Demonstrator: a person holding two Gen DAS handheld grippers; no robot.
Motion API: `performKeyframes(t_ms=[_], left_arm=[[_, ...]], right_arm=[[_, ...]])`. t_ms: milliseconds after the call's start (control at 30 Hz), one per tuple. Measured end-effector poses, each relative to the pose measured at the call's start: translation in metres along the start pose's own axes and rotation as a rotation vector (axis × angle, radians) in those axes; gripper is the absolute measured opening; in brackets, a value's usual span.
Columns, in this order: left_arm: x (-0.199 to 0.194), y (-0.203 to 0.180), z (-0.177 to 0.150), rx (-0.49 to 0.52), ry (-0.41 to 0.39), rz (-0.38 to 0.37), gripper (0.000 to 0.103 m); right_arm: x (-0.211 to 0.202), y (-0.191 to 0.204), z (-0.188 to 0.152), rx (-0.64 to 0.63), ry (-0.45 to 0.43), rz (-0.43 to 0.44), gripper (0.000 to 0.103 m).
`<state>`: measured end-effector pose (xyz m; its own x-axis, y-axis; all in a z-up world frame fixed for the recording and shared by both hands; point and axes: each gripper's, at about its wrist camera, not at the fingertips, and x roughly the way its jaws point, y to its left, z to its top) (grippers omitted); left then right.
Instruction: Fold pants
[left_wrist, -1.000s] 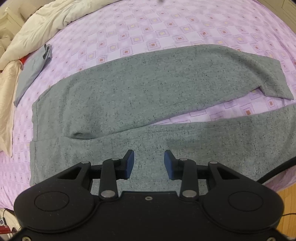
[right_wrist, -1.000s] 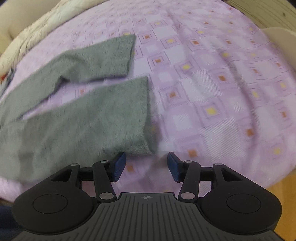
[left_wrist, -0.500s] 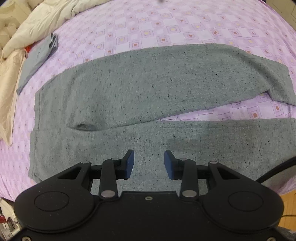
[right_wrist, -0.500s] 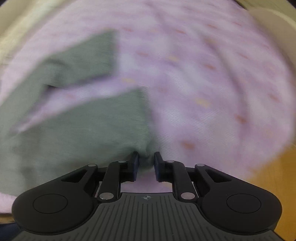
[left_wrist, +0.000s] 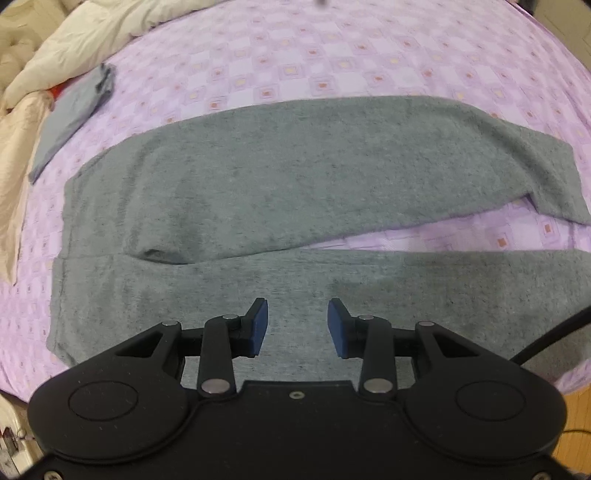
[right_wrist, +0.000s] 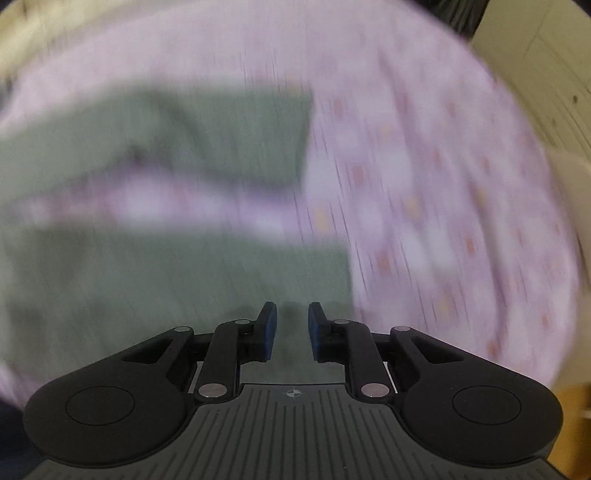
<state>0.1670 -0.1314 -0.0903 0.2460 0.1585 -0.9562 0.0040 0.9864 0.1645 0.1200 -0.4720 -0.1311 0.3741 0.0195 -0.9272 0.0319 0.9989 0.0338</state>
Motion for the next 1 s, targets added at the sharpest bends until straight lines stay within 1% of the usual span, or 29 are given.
performKeyframes(t_ms=[67,100,167,267,300,333,433,467,500,533,567,600,633,667,700,767,800,833,867,900,933,1000], left_arm=[[0.003,0.007,-0.001,-0.039,0.017,0.01,0.046],[0.004,0.011,-0.001,-0.059,0.024,0.012,0.046],[0.005,0.016,-0.002,-0.087,0.029,0.021,0.046],[0.003,0.02,-0.005,-0.108,0.025,0.042,0.046],[0.002,0.022,-0.007,-0.117,0.026,0.047,0.046],[0.001,0.024,-0.008,-0.127,0.029,0.052,0.046],[0.003,0.032,-0.013,-0.168,0.047,0.075,0.046],[0.004,0.035,-0.014,-0.183,0.052,0.081,0.046],[0.004,0.037,-0.014,-0.194,0.055,0.086,0.046],[0.004,0.039,-0.014,-0.203,0.055,0.091,0.046],[0.005,0.04,-0.013,-0.21,0.054,0.093,0.046],[0.004,0.041,-0.013,-0.213,0.052,0.095,0.046],[0.004,0.041,-0.012,-0.215,0.049,0.097,0.046],[0.004,0.042,-0.01,-0.212,0.044,0.099,0.046],[0.005,0.042,-0.009,-0.209,0.04,0.1,0.046],[0.006,0.042,-0.006,-0.202,0.034,0.099,0.046],[0.007,0.042,-0.004,-0.2,0.031,0.097,0.046],[0.008,0.043,-0.003,-0.199,0.026,0.093,0.046],[0.008,0.044,-0.001,-0.197,0.02,0.088,0.046],[0.009,0.045,0.0,-0.194,0.018,0.086,0.046],[0.011,0.046,0.002,-0.19,0.019,0.084,0.046],[0.015,0.047,0.006,-0.182,0.017,0.077,0.046]], right_arm=[[-0.001,-0.002,0.025,0.019,-0.093,0.056,0.03],[0.006,-0.004,0.041,0.024,-0.103,0.074,0.04],[0.027,-0.013,0.076,0.057,-0.101,0.092,0.04],[0.063,-0.02,0.119,0.07,-0.097,0.076,0.042],[0.069,-0.023,0.126,0.081,-0.093,0.078,0.048],[0.08,-0.027,0.135,0.098,-0.072,0.086,0.055],[0.112,-0.034,0.144,0.122,0.03,0.107,0.057],[0.116,-0.033,0.144,0.121,0.05,0.11,0.056],[0.115,-0.03,0.146,0.11,0.044,0.104,0.035],[0.112,-0.027,0.147,0.085,0.024,0.131,0.01],[0.109,-0.023,0.15,0.051,0.018,0.147,0.01],[0.106,-0.02,0.155,-0.015,0.001,0.12,0.01],[0.101,-0.017,0.158,-0.072,-0.032,0.076,0.008],[0.099,-0.018,0.162,-0.113,-0.066,0.02,0.003],[0.1,-0.023,0.167,-0.121,-0.077,-0.041,0.003],[0.107,-0.04,0.176,-0.056,-0.058,-0.077,0.005],[0.106,-0.046,0.18,-0.031,-0.065,-0.064,0.006],[0.101,-0.046,0.181,-0.04,-0.093,-0.041,0.007],[0.094,-0.043,0.182,-0.077,-0.13,-0.01,0.013],[0.086,-0.035,0.182,-0.144,-0.164,0.035,0.032],[0.081,-0.023,0.182,-0.228,-0.179,0.084,0.045],[0.08,0.002,0.182,-0.371,-0.158,0.166,0.047]])
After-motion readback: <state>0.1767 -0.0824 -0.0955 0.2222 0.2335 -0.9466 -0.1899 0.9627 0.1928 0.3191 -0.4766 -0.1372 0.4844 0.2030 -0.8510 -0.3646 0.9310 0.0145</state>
